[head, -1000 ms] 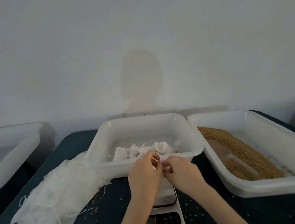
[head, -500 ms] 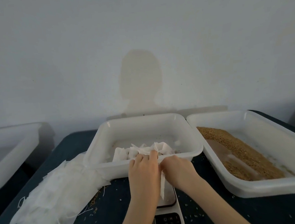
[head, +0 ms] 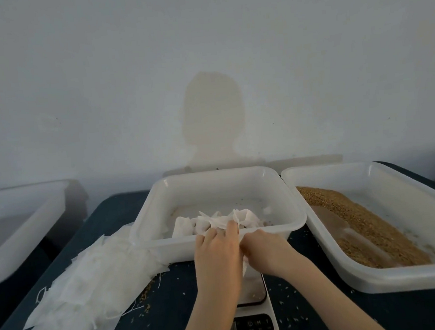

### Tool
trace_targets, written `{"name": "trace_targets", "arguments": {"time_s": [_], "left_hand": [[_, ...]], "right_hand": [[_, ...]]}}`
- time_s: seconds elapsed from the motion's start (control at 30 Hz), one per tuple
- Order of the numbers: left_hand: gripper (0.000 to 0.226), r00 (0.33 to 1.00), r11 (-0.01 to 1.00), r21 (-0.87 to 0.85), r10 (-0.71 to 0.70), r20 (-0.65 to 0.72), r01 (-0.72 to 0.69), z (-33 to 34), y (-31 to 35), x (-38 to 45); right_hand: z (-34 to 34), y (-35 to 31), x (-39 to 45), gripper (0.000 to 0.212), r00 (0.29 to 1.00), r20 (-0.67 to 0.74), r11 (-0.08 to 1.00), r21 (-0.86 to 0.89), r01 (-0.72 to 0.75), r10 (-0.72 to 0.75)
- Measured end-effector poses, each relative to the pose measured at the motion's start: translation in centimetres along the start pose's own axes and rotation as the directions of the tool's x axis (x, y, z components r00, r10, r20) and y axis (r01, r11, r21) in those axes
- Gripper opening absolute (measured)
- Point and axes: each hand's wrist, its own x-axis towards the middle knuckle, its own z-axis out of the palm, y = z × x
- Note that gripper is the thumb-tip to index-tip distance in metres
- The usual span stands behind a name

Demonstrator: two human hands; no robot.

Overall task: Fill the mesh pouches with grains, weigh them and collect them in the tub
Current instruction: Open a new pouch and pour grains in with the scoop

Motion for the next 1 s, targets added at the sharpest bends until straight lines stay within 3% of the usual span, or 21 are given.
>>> {"name": "trace_targets", "arguments": {"time_s": [0.13,0.33,0.43,0.53,0.6,0.73,0.83,1.0], "left_hand": [[0.016,0.998,0.969,-0.243,-0.033,0.045,0.043,0.0,-1.2,0.5],[0.034,0.992,0.8,-0.597,0.023,0.125,0.057,-0.2,-2.6,0.8],[0.07,0.94,0.767,-0.636,0.145,0.308,0.09,-0.6,-4.1,0.6],[0.097,0.871,0.843,-0.532,0.205,0.446,0.074,-0.5,-4.7,0.7],[0.1,0.856,0.88,-0.471,0.2,0.477,0.057,-0.2,-4.7,0.7],[0.076,0.854,0.857,-0.507,0.196,0.482,0.089,0.9,-4.4,0.2],[0.04,0.879,0.799,-0.584,0.17,0.446,0.142,1.2,-4.0,0.1],[0.019,0.895,0.769,-0.617,0.147,0.42,0.163,1.7,-4.1,0.2]], "right_hand": [[0.0,0.2,-0.1,0.021,0.999,-0.047,0.998,0.059,-0.013,0.016],[-1.1,0.3,-0.4,0.021,0.972,-0.232,0.997,0.067,-0.028,0.042],[-1.7,0.9,-0.8,0.017,0.981,-0.18,0.985,0.146,0.095,-0.068],[-2.4,1.4,-1.2,0.016,0.968,-0.019,0.887,0.397,0.236,-0.248],[-2.8,1.5,-1.5,0.036,0.964,-0.007,0.852,0.467,0.238,-0.265],[-3.2,2.2,-1.6,0.019,0.974,-0.038,0.9,0.376,0.223,-0.225],[-3.4,3.0,-1.8,0.018,0.965,0.001,0.854,0.465,0.231,-0.262],[-4.8,5.8,-2.9,0.015,0.968,-0.122,0.767,0.592,0.25,-0.221]]}}
